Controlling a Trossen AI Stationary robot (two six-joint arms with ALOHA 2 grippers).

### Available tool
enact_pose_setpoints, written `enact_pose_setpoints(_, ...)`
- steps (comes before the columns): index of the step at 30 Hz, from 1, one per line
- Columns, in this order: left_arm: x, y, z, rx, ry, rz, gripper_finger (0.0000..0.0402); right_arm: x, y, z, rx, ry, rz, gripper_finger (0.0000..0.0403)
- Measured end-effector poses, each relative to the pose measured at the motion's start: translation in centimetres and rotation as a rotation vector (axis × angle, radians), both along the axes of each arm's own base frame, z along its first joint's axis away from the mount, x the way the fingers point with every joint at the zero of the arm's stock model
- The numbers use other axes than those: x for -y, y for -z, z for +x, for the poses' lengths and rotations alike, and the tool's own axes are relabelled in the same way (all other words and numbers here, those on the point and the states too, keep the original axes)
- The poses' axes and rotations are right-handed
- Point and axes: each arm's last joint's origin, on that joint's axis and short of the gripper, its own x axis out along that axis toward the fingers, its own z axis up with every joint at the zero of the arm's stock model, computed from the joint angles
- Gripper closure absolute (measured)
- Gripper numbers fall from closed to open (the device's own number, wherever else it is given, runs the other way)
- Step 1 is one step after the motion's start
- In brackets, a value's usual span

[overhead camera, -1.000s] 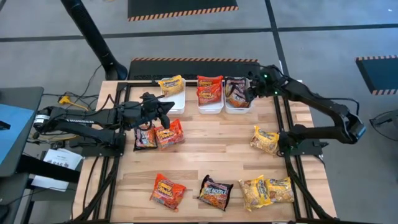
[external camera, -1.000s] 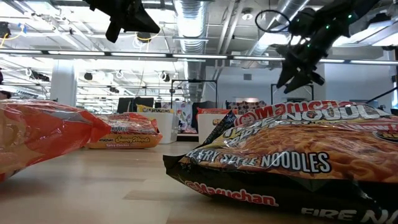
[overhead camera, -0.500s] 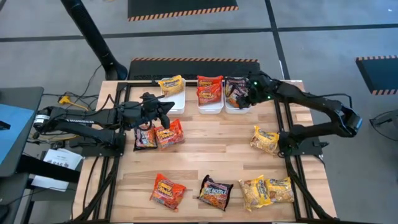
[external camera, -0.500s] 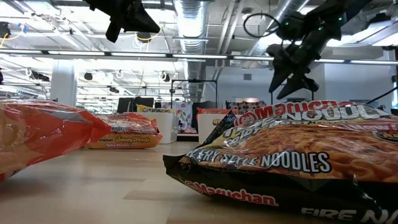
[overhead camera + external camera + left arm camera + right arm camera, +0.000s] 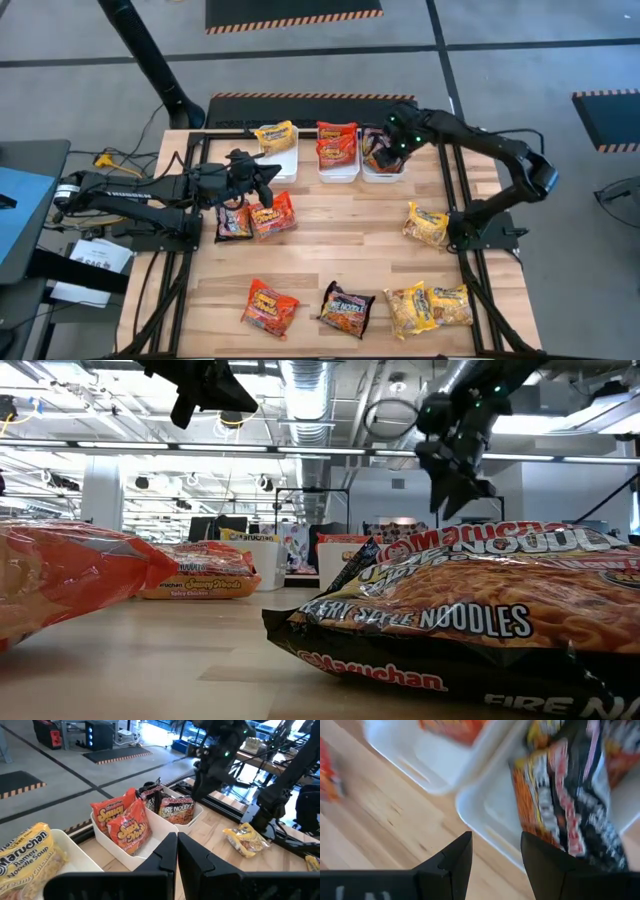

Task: Sort Maruchan noodles
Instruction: Put the black noodle pack into the right white bin

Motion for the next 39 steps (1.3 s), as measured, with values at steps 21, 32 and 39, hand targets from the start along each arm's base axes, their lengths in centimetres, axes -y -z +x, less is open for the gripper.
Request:
enact_pose_setpoints(21,0.0,0.4,-0.1,-0.032,-0.003,-0.014,0.0402,2.7,5.4,1.1,-0.196,0.066,0.168,0.0212)
enact_pose_setpoints(32,0.1,0.5,-0.1,-0.046,0.023,-0.019,0.0401,4.0,3.5,1.2,-0.203,0.114,0.095,0.0212)
enact_pose_setpoints(39,0.1,0.7,-0.1,-0.065,0.023,-0.021,0.0401,3.4,3.3,1.1,-0.228,0.112,0.152,0.0212)
